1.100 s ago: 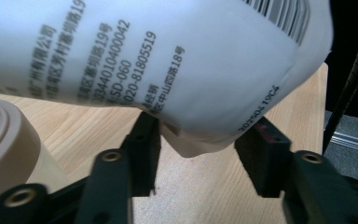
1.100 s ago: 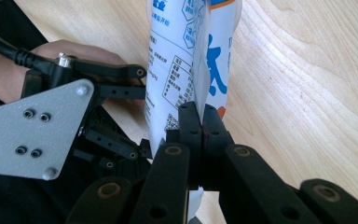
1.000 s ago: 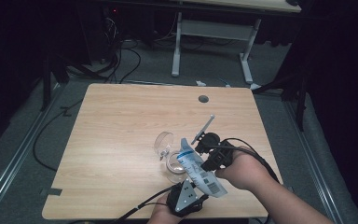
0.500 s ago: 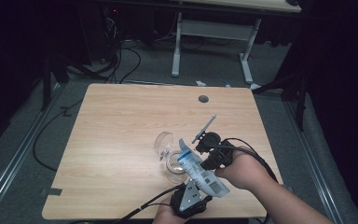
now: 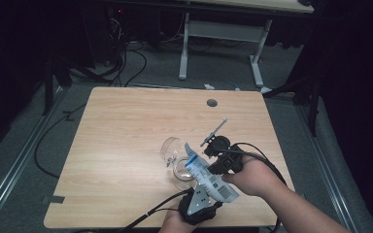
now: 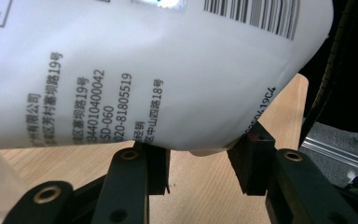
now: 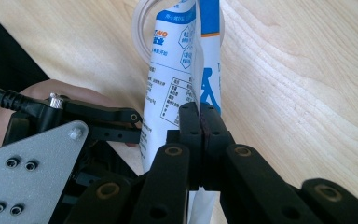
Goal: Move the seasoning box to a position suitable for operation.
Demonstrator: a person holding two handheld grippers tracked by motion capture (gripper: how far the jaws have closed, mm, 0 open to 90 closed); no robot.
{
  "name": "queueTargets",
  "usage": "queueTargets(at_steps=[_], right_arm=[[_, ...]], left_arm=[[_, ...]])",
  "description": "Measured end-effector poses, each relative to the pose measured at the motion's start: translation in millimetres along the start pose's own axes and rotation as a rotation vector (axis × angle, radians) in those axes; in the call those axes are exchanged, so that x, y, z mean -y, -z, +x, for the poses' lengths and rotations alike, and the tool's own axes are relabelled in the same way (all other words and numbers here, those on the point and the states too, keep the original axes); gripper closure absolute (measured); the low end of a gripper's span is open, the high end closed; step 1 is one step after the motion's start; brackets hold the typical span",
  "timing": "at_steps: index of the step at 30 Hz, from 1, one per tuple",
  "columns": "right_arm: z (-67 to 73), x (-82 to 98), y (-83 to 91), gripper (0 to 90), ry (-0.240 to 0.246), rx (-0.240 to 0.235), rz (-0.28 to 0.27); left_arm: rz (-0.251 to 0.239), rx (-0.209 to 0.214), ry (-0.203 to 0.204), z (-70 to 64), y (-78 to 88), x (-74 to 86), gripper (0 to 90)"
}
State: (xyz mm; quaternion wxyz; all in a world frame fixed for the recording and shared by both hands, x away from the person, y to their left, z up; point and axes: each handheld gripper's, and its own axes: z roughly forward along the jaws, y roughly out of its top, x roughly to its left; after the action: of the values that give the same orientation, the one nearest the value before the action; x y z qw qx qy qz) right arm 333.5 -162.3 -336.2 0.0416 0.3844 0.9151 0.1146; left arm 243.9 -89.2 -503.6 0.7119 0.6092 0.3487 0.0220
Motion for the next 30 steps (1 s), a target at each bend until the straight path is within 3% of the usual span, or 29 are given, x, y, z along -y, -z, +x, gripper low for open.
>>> queueTargets(at_steps=[9,23,30], right_arm=[[-0.9,-5.7,0.3,89.8,0.043,-0.007,-0.007],[0.4,-12.8,0.1,89.7,0.035,-0.027,-0.003],[3.1,-15.5,-0.3,89.8,0.044,-0.013,0.0]], left_arm=[[-0.01,0.002,0.008,0.2,0.4,-3.6,62.6],[-0.023,0.007,0.011,-0.2,0.5,-7.2,62.7],[-0.024,0.004,0.014,0.1,-0.2,-8.0,62.7]])
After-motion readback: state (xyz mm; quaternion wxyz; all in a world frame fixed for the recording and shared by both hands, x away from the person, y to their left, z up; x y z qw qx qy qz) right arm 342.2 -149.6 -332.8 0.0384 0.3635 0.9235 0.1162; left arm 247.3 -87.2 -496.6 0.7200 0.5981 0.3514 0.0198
